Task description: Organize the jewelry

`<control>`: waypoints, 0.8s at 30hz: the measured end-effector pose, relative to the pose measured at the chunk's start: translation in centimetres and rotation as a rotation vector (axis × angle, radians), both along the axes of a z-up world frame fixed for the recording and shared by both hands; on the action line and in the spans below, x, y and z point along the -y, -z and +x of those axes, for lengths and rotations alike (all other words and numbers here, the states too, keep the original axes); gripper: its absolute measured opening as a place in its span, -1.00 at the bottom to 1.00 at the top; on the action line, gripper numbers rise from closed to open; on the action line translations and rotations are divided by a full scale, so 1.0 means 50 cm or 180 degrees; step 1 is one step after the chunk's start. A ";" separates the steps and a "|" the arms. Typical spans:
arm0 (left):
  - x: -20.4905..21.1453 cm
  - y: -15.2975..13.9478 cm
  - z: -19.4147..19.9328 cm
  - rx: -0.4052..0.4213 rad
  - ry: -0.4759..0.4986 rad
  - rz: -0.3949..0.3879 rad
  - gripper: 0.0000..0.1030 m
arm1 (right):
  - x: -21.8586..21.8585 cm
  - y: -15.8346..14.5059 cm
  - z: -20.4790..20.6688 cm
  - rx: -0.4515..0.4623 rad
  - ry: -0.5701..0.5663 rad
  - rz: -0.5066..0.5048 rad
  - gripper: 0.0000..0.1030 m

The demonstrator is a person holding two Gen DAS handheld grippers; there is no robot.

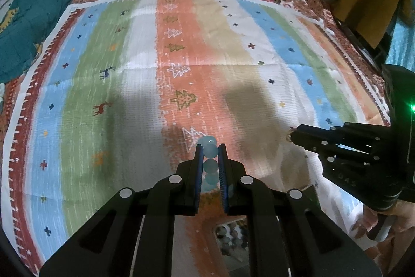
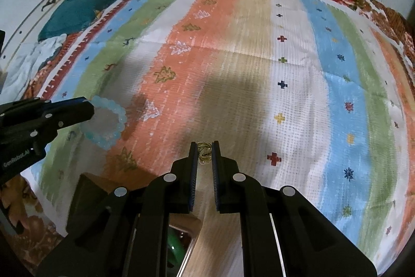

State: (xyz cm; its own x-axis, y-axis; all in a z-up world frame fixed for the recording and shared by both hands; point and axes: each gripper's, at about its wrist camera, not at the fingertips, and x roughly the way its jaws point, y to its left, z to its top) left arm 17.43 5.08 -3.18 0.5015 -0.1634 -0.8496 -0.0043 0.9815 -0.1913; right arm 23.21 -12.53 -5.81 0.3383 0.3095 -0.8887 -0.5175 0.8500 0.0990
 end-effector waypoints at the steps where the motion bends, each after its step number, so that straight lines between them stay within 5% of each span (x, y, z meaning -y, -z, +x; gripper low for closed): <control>1: 0.001 -0.003 -0.004 0.0014 0.0000 -0.0011 -0.79 | 0.001 -0.003 -0.002 0.0009 -0.0003 0.0005 -0.77; 24: 0.023 -0.062 -0.078 0.0258 0.0091 -0.0148 -0.79 | 0.017 -0.061 -0.086 0.0179 -0.0143 0.0182 -0.77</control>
